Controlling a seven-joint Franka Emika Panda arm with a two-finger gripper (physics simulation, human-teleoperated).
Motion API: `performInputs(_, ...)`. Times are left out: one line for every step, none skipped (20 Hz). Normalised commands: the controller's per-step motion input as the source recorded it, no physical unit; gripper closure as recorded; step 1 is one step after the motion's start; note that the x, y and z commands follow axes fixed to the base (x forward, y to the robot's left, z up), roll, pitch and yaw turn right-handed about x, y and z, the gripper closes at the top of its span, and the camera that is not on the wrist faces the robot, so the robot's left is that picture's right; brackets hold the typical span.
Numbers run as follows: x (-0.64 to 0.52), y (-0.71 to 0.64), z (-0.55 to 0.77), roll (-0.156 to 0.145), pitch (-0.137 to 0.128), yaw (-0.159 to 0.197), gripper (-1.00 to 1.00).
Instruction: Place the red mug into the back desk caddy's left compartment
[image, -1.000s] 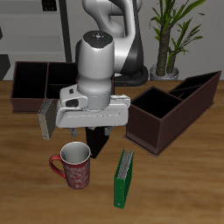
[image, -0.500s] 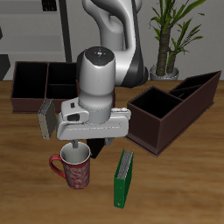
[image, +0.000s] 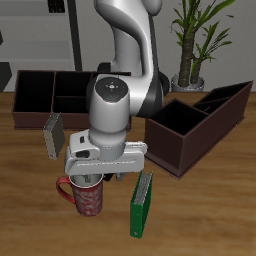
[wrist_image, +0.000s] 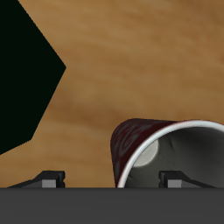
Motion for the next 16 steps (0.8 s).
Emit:
performInputs(0.0,-0.11,-0.05,-0.038,0.003,-0.048,1.0)
performInputs(-0.06,-0.06,-0.01,0.005,0.017,-0.031,1.0)
performInputs(0.0,0.01,0.01,0.003,0.0,0.009,1.0)
performInputs(-0.09,-0.07,0.04,-0.004,0.002,-0.023,1.0)
performInputs(0.0,0.05,0.02,0.007,-0.006,0.021,1.0)
performInputs(-0.03,-0.04,0.09,0.008,-0.007,-0.006,1.0)
performInputs(-0.05,-0.1,0.22,-0.027,-0.031,-0.024,1.0)
performInputs(-0.03,0.0,0.16,0.015,-0.02,0.008,1.0)
performInputs(-0.06,-0.12,0.21,-0.028,-0.03,-0.026,1.0)
performInputs(-0.02,-0.02,0.16,-0.02,-0.011,-0.027,1.0)
performInputs(-0.03,0.03,0.18,0.028,-0.032,0.044,1.0)
performInputs(-0.05,-0.08,0.17,-0.026,-0.023,-0.006,1.0)
performInputs(-0.03,-0.03,0.17,-0.005,-0.004,-0.019,1.0)
performInputs(-0.1,-0.04,0.28,-0.003,-0.035,0.014,1.0)
performInputs(-0.1,-0.03,0.34,-0.006,-0.051,0.011,1.0)
performInputs(-0.09,-0.07,0.34,-0.03,-0.03,-0.004,1.0)
